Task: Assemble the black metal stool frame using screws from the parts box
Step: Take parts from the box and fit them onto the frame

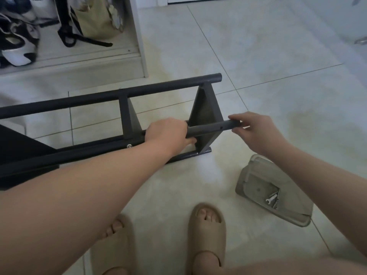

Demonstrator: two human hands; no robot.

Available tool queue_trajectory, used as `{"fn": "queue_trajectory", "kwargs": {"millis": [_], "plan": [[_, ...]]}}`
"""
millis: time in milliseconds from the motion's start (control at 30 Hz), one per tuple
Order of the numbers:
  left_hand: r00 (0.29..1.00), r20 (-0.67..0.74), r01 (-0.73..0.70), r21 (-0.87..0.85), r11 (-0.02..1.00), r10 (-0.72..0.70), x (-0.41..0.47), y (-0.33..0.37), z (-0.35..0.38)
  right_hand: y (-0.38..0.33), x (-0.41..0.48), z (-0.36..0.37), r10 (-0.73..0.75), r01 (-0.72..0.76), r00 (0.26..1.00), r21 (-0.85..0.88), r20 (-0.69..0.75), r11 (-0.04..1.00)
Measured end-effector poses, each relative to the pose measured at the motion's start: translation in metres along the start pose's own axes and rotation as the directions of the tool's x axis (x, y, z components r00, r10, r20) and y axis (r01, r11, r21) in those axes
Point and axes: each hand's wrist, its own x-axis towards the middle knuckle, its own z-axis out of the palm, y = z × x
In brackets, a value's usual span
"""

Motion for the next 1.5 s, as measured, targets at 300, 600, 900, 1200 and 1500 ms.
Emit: {"fn": "queue_trajectory", "kwargs": {"millis": [300,600,900,1200,1500], "plan": [[0.995,0.089,0.048,-0.011,0.999,-0.047,-0.035,-0.033,-0.009,-0.036,-0.003,0.013,-0.073,0.090,0.989,-0.138,0.126,0.986],[0.995,0.095,0.025,-0.064,0.998,-0.019,-0.058,-0.061,-0.017,-0.060,-0.018,0.022,-0.093,0.147,0.975,-0.268,0.202,0.952],[0.848,-0.301,-0.401,0.175,0.899,0.437,-0.060,0.013,-0.018,0.027,-0.071,-0.007,0.165,-0.031,0.947,-0.435,0.274,0.900],[0.786,0.045,-0.619,0.056,0.784,0.617,-0.056,0.102,0.061,0.144,-0.113,0.007,0.388,-0.192,0.871,-0.519,0.302,0.833],[0.684,0.271,-0.715,0.067,0.696,0.677,-0.024,0.151,0.137,0.234,-0.116,0.051,0.558,-0.332,0.751,-0.529,0.352,0.781]]}}
